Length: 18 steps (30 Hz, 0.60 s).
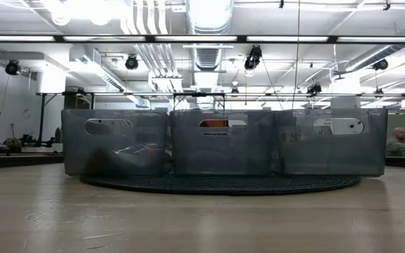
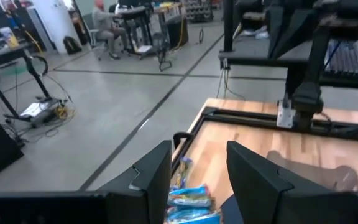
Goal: Pick and place Granola Bars by type
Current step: Put the red granola bar into the left black bin
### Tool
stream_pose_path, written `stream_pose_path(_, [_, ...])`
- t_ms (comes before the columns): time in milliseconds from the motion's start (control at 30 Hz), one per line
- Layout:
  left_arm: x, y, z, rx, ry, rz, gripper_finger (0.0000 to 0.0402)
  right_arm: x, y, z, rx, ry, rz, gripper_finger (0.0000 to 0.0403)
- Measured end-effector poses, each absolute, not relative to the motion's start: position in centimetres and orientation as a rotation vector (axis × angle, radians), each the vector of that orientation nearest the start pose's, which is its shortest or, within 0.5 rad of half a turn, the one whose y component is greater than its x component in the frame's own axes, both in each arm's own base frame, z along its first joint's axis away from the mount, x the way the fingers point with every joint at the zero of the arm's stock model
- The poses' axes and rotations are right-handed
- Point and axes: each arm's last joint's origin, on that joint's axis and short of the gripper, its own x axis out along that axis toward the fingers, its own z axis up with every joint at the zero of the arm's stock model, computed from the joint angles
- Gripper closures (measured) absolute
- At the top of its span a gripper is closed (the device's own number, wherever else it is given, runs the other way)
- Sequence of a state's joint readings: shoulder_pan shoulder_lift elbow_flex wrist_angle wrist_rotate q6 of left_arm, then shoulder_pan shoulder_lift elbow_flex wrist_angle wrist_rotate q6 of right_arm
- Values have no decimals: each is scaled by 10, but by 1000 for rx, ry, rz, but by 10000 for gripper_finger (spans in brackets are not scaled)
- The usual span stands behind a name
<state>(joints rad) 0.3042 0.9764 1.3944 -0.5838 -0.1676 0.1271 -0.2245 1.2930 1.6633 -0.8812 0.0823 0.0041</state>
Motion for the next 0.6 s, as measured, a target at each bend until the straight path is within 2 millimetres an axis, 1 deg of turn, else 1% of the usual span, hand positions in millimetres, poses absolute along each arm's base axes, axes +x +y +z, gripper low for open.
stream_pose_path(67, [162,64,460,121,213,452,264,229,-55,455,52,515,-304,394])
stream_pose_path(200, [174,84,461,120,237,404,264,228,-55,451,64,528,-306,394])
stream_pose_path(400, [200,120,460,111,284,352,264,232,-55,437,90,570,-310,394])
stream_pose_path(500, [215,137,456,93,309,332,264,233,-55,434,102,586,-310,394])
stream_pose_path(600, [231,150,446,71,340,296,264,232,-54,434,115,585,-311,394])
